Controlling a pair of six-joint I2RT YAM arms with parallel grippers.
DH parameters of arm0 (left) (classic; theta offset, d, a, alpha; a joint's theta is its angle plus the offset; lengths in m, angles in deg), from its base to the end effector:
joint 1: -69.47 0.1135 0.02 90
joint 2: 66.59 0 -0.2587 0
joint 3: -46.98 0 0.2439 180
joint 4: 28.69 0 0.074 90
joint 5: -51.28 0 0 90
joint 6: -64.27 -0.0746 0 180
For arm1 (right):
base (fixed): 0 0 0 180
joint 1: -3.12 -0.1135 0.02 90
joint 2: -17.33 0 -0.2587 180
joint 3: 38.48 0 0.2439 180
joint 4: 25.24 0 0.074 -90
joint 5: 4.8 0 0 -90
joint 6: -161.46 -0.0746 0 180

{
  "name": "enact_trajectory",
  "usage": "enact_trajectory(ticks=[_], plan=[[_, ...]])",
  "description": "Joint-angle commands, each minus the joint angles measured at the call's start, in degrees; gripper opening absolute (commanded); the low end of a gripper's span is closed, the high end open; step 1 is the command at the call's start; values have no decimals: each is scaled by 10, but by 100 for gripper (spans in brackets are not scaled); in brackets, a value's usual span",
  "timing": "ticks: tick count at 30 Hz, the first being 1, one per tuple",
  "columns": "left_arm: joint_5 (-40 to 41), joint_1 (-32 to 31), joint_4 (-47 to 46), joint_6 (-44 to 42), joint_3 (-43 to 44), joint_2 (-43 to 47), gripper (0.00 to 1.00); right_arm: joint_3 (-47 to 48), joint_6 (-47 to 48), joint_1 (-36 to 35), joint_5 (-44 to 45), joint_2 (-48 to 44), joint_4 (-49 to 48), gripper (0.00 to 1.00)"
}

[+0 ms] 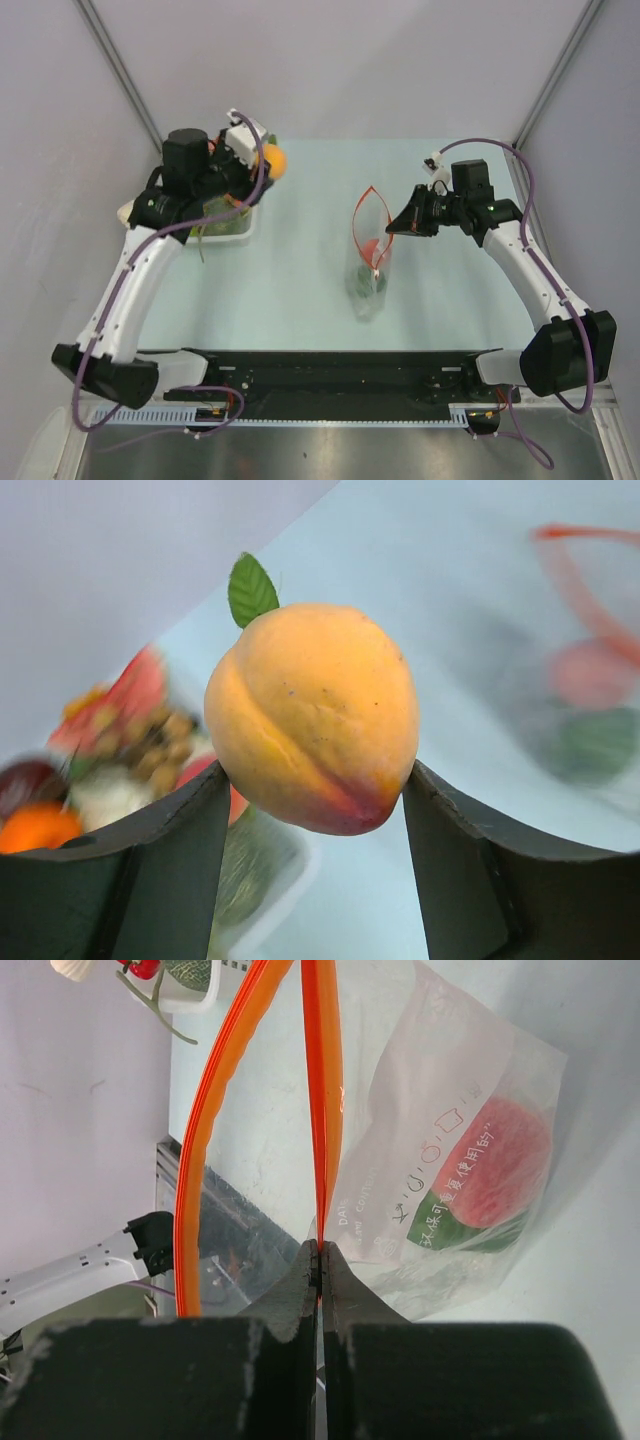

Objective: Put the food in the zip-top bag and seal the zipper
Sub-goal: Place the fake fruit in the zipper food storage bag.

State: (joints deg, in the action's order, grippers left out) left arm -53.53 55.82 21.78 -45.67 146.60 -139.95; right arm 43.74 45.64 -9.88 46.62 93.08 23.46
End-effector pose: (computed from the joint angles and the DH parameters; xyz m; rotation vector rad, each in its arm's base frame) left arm 0.2850 -0.0888 0.4094 0.7301 1.8439 -0.1863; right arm 0.2786 0.1121 0.3028 -0.0991 2.3634 1.1157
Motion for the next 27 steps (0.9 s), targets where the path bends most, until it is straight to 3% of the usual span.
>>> enact_trajectory(ticks=[1, 6, 9, 20, 23, 24, 27], plan=[[-54, -116, 18, 48, 33, 36, 52, 9, 12, -3, 2, -1, -5, 0], [-65, -257, 16, 83, 43, -5, 52, 15, 27, -15, -2, -9, -4, 0], [-61, -301, 5, 88, 48, -44, 53, 23, 41, -29, -3, -14, 0, 0], [-54, -332, 41, 84, 1, -107, 55, 29, 69, -45, 7, -36, 15, 0], [-79, -334, 80, 70, 0, -105, 68, 29, 71, -45, 6, -37, 11, 0], [-89, -334, 97, 59, 1, -103, 81, 29, 72, -45, 5, -38, 11, 0], [-113, -334, 100, 44, 0, -78, 99, 30, 74, -47, -1, -41, 9, 0]])
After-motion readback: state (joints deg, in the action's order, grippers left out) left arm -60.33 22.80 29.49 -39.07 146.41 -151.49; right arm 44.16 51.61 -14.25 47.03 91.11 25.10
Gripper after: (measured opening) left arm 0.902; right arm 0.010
